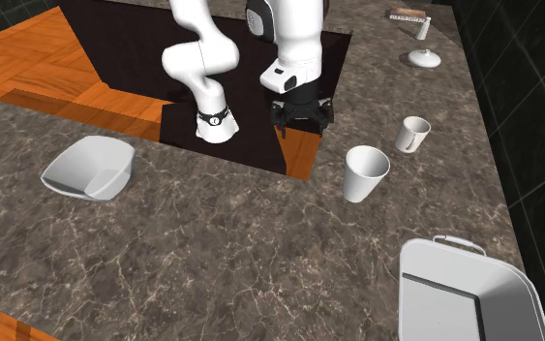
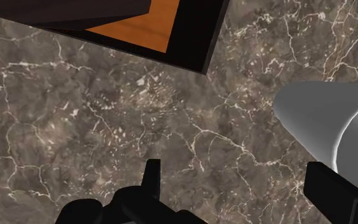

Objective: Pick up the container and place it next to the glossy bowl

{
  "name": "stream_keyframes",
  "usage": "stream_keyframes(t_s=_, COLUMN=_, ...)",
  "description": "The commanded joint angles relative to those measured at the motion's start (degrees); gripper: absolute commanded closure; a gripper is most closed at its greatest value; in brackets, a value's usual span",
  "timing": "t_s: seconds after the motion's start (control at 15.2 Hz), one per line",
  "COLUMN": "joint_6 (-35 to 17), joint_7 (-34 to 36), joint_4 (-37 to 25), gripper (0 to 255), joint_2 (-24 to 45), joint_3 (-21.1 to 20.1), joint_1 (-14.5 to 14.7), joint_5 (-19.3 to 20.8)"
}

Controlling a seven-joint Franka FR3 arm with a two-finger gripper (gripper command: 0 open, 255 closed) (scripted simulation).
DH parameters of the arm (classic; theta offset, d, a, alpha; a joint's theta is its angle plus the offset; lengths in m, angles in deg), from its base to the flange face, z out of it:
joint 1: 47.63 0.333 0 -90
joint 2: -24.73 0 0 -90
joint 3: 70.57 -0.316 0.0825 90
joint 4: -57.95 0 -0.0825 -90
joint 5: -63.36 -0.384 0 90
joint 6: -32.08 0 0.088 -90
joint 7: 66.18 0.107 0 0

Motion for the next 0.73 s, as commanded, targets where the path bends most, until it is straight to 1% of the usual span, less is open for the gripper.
stream_keyframes(t_s=0.0, joint_6=-2.33, joint_7=2.78, joint_4=-2.07, gripper=0, joint_2=3.87, joint_3=-1.96, joint_1=0.01, joint_5=0.56)
stream_keyframes(t_s=0.26, joint_6=-6.65, joint_7=8.97, joint_4=-6.14, gripper=0, joint_2=11.51, joint_3=-5.68, joint_1=0.24, joint_5=3.1)
stream_keyframes(t_s=0.53, joint_6=-10.05, joint_7=16.08, joint_4=-11.4, gripper=0, joint_2=19.92, joint_3=-8.57, joint_1=0.94, joint_5=7.86)
stream_keyframes(t_s=0.66, joint_6=-10.87, joint_7=16.63, joint_4=-11.41, gripper=0, joint_2=20.82, joint_3=-8.59, joint_1=1.13, joint_5=8.45)
